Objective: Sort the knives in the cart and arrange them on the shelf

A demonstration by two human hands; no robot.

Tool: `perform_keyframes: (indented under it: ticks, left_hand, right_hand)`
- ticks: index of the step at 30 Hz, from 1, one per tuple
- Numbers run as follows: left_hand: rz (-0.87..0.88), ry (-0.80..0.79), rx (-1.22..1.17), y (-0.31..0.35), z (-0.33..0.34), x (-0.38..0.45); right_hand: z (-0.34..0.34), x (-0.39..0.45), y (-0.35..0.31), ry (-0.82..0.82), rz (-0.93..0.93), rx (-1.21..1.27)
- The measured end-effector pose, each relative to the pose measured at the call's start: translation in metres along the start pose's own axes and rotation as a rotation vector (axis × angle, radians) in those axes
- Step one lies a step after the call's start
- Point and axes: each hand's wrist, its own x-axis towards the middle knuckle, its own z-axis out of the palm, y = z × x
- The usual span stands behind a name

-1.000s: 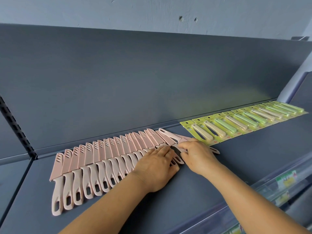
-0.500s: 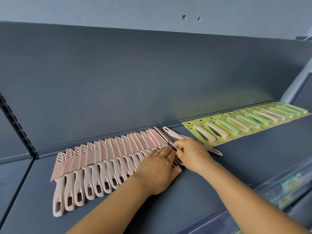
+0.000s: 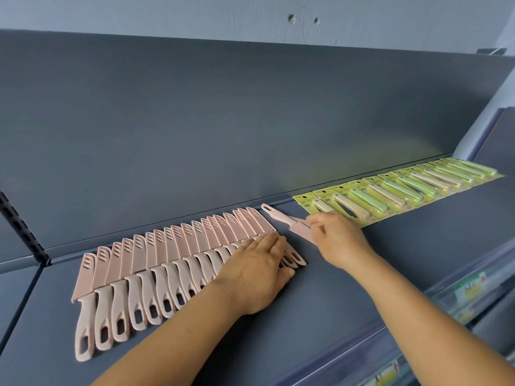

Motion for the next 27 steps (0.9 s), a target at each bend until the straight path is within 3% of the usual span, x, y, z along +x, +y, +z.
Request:
perform_keyframes:
  ticks: [7,19,22,27]
  left_hand:
    - [0.035,-0.029,0.026,0.007,0.000,0.008]
    - [0.014,-0.008,0.027,0.009,-0.001,0.008]
    - [0.008,0.044,-0.036,0.008,-0.001,0.009]
    - [-0.020,0.262,-0.346,0.017,-0.015,0.017]
  right_hand:
    - [0.004,0.000,0.017,-0.085,-0.011,-0.122]
    - [0.007,-0.002,0.003,-0.046,-0.159,-0.477]
    - [0.002,-0.004,0.011,0.008,-0.089,-0.221]
    - [-0.006,-0.008,0.013,0.092,0.047,0.525]
